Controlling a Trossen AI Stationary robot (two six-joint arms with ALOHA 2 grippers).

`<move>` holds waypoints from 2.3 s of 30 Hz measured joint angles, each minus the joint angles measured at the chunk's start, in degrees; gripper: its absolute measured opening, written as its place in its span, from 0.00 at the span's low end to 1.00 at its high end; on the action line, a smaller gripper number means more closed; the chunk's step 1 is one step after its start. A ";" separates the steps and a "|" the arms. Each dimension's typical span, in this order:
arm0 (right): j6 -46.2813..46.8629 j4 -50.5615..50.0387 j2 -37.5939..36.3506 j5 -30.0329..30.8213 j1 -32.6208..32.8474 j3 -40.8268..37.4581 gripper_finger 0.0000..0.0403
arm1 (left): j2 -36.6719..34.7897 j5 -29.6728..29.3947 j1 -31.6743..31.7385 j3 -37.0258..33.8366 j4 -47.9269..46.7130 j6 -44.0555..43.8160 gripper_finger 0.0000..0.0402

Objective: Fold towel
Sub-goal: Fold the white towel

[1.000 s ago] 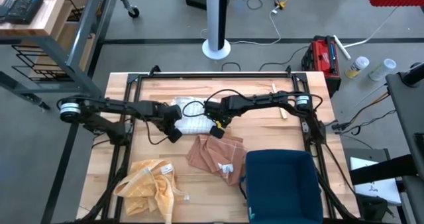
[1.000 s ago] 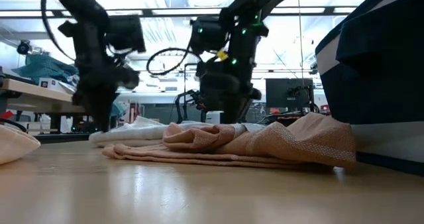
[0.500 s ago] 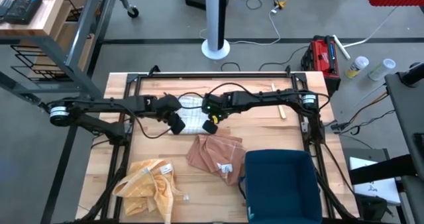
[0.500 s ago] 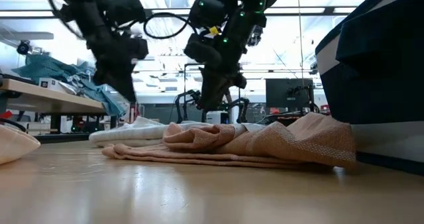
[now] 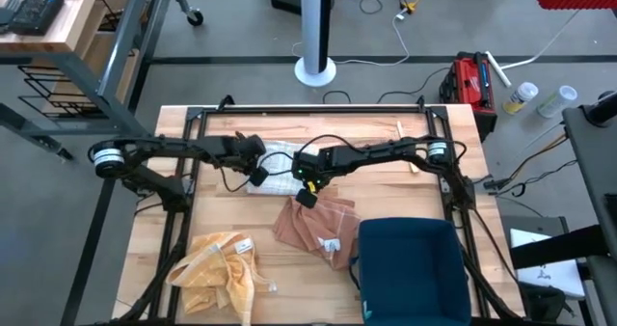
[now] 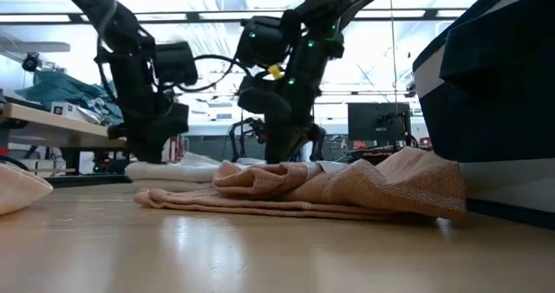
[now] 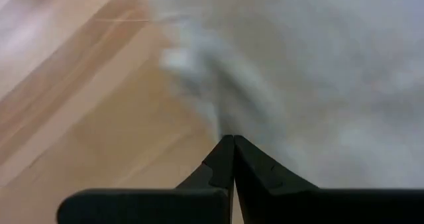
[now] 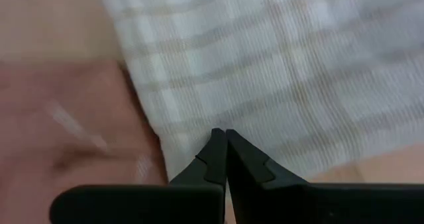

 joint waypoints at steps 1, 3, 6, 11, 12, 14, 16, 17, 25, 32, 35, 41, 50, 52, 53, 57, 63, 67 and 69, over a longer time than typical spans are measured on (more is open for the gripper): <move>0.02 -0.31 -0.04 -0.01 -0.08 -0.09 0.00 | -0.19 -0.02 0.80 -0.04 -0.97 -0.05 0.00; -0.03 0.02 -0.21 0.02 -0.21 -0.13 0.00 | -0.98 0.01 1.75 0.11 -2.78 -0.02 0.00; -0.58 0.21 -1.34 0.13 -0.12 0.10 0.00 | -3.28 0.02 2.26 0.57 -3.74 0.40 0.00; -1.39 1.41 -3.82 0.22 -0.29 0.30 0.00 | -9.04 0.58 1.64 2.21 -3.15 0.48 0.00; -1.55 1.13 -4.37 0.60 -0.66 0.28 0.00 | -9.86 0.74 1.33 2.73 -1.76 0.87 0.00; -2.16 1.45 -5.40 2.36 -1.27 0.20 0.00 | -11.87 1.72 1.16 3.16 2.31 2.92 0.00; -2.28 1.96 -6.58 4.20 -2.59 0.32 0.00 | -12.80 2.15 1.21 3.12 3.58 4.55 0.00; -2.30 1.63 -6.88 4.57 -3.44 0.30 0.00 | -12.44 3.05 1.61 3.46 5.27 5.38 0.00; 0.54 3.31 -5.99 4.60 -9.21 0.34 0.00 | -4.69 8.03 2.32 2.62 10.31 8.02 0.00; 2.62 4.66 -2.08 4.81 -9.91 0.23 0.00 | 6.66 7.46 4.07 2.57 15.37 7.95 0.00; 3.50 2.37 -0.51 6.42 -10.13 0.13 0.00 | 10.44 7.43 4.80 3.25 16.53 7.57 0.00; 3.53 1.78 0.74 8.15 -10.22 0.23 0.00 | 10.07 7.48 5.30 3.65 15.44 8.43 0.00; 1.97 3.79 -2.57 9.49 -10.33 0.23 0.00 | -2.99 3.06 8.39 3.85 4.54 10.41 0.00; 1.58 3.00 -3.53 9.33 -10.36 0.19 0.00 | -5.70 3.65 8.46 4.20 5.43 10.48 0.00; 1.29 2.92 -4.07 9.20 -10.07 0.17 0.00 | -7.44 4.60 8.52 3.97 5.52 10.62 0.00; -0.24 2.50 -6.04 9.00 -9.28 0.23 0.00 | -11.40 10.72 6.87 3.54 6.38 10.79 0.00; -0.86 3.22 -8.32 9.03 -8.53 0.10 0.00 | -11.57 12.83 1.47 2.32 8.71 10.58 0.00; -1.82 1.98 -10.81 8.57 -7.48 -0.04 0.00 | -7.00 14.01 -1.85 1.70 14.88 9.22 0.00; -3.23 1.03 -11.93 8.60 -6.76 -0.11 0.00 | -2.97 13.94 -3.83 1.54 17.53 7.76 0.00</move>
